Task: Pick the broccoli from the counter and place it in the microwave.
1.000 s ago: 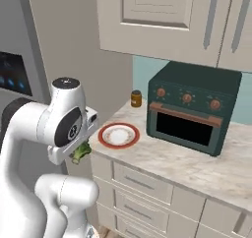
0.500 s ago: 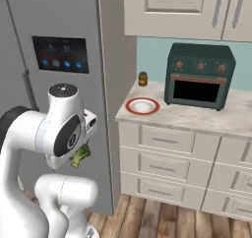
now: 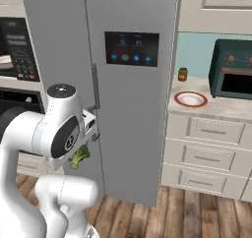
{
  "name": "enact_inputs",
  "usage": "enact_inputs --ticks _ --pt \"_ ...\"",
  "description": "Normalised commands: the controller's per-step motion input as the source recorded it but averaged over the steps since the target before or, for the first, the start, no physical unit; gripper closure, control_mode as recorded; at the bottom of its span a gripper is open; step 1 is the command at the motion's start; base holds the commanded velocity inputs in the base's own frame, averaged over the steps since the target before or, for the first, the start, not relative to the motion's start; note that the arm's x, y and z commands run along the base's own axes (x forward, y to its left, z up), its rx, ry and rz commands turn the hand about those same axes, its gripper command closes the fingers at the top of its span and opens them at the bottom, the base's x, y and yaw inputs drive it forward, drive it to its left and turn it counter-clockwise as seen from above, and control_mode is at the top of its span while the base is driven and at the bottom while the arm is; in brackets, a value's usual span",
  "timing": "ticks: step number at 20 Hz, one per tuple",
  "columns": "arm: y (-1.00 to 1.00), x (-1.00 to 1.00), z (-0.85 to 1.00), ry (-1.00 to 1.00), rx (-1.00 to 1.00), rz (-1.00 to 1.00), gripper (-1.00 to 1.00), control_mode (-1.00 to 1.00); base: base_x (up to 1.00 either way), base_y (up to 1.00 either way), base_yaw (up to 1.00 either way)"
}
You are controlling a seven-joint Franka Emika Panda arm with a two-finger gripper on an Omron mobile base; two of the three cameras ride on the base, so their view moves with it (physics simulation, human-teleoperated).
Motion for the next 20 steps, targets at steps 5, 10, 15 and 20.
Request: enact_inputs --ticks 5,10,15,20 --pt "0.00 0.00 0.00 0.00 0.00 0.00 1.00 1.00 0.02 1.00 0.00" --pt "0.00 0.00 0.00 0.00 0.00 0.00 1.00 1.00 0.34 1.00 0.00" --pt "0.00 0.00 0.00 0.00 0.00 0.00 1.00 1.00 0.58 1.00 0.00" --pt "0.00 0.00 0.00 0.00 0.00 0.00 1.00 1.00 0.81 1.00 0.00"
